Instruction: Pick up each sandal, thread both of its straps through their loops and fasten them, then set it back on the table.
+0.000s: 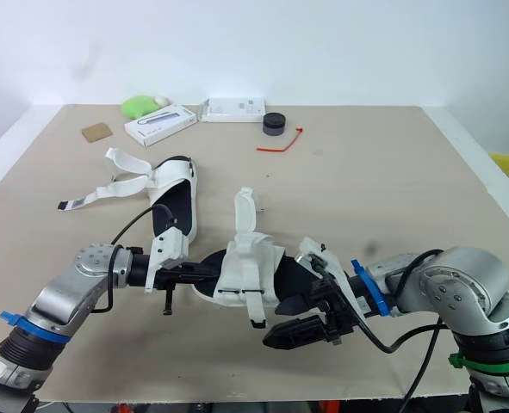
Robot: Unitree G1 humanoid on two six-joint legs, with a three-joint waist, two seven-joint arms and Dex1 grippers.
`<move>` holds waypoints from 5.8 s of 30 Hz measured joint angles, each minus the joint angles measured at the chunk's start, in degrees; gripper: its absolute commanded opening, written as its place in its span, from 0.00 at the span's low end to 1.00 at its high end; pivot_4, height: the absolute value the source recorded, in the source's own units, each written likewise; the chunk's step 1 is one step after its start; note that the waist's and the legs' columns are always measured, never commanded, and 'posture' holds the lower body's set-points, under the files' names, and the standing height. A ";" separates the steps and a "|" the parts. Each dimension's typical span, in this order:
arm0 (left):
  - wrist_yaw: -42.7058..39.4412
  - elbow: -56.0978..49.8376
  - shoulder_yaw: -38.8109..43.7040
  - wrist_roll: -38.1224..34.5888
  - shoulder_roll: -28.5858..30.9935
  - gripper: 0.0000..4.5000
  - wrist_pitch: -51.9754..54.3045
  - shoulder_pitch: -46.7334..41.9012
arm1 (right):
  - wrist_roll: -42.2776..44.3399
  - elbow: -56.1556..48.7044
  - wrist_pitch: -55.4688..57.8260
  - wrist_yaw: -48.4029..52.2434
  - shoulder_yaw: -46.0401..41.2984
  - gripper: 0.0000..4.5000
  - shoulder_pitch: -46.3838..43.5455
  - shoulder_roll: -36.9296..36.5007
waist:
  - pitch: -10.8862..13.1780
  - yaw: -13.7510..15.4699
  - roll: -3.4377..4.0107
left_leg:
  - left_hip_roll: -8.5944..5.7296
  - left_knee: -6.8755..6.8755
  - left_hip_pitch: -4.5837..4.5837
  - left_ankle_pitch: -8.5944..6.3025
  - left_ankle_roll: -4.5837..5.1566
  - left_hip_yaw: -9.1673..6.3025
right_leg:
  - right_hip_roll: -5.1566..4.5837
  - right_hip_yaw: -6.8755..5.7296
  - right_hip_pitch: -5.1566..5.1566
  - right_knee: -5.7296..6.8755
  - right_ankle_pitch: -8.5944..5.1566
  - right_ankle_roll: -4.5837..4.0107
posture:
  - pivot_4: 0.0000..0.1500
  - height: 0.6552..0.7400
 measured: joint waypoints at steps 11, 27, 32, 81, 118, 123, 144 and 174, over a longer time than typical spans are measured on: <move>1.28 -0.12 0.66 0.03 0.21 0.00 0.44 0.29 | -1.29 4.21 0.77 -5.33 0.51 0.98 -3.63 7.27 | 0.00 -0.11 0.00 | 0.06 0.00 0.07 0.03 0.00 0.03 | 0.08 0.01 0.00 0.03 0.09 -0.10 | 1.00 1.00; 1.56 0.77 0.72 0.32 -1.01 0.00 0.28 -0.35 | -4.61 7.91 1.40 -5.66 3.36 0.35 -8.47 8.30 | 0.00 -0.03 0.00 | 0.00 0.00 -0.02 0.02 0.01 -0.01 | 0.00 0.00 -0.02 0.01 0.09 -0.12 | 1.00 1.00; 1.54 0.82 0.71 0.61 -1.02 0.00 0.00 -0.35 | -5.53 7.76 1.41 -3.95 5.26 0.01 -7.24 6.30 | 0.00 -0.02 0.00 | 0.00 0.00 -0.02 0.02 0.01 -0.02 | 0.01 0.00 -0.02 0.01 0.07 -0.10 | 1.00 1.00; 1.47 1.05 -0.04 1.71 -1.52 0.00 -1.36 -0.30 | -20.16 1.47 -27.20 21.82 9.80 0.99 5.12 -12.48 | -0.04 0.10 -0.07 | -0.05 0.00 0.03 0.02 0.00 0.01 | -0.05 -0.04 0.03 0.00 -0.03 0.06 | 1.00 1.00; 1.55 2.28 -0.14 1.68 -1.48 0.00 -1.28 -0.60 | -64.93 28.58 -149.71 15.46 21.81 0.79 -2.45 3.15 | -0.02 0.05 -0.16 | -0.06 -0.04 1.00 0.00 0.00 0.40 | -0.05 0.42 0.68 0.10 -0.02 -0.28 | 1.00 1.00; 1.57 2.22 -0.12 1.68 -1.48 0.00 -1.26 -0.53 | -64.34 28.53 -149.13 15.19 23.93 0.26 -2.79 0.72 | -0.02 0.05 -0.16 | -0.05 -0.04 1.02 0.00 0.00 0.45 | -0.05 0.46 0.67 0.10 -0.10 -0.22 | 1.00 1.00; 1.75 1.99 0.00 1.69 -1.49 0.00 -1.18 -0.20 | -72.26 36.54 -157.27 7.79 23.30 0.68 -0.47 -2.61 | -0.02 0.04 -0.17 | -0.06 -0.04 1.06 -0.01 0.02 0.59 | -0.03 0.61 0.68 0.09 -0.09 -0.19 | 1.00 1.00; 1.68 2.16 0.04 1.66 -1.79 0.00 -1.16 -0.15 | -72.40 34.00 -150.74 -0.81 28.31 0.01 -7.90 1.09 | -0.03 -0.07 -0.18 | -0.05 -0.04 1.14 -0.04 0.08 0.91 | 0.03 0.97 0.66 0.09 -0.04 -0.14 | 1.00 1.00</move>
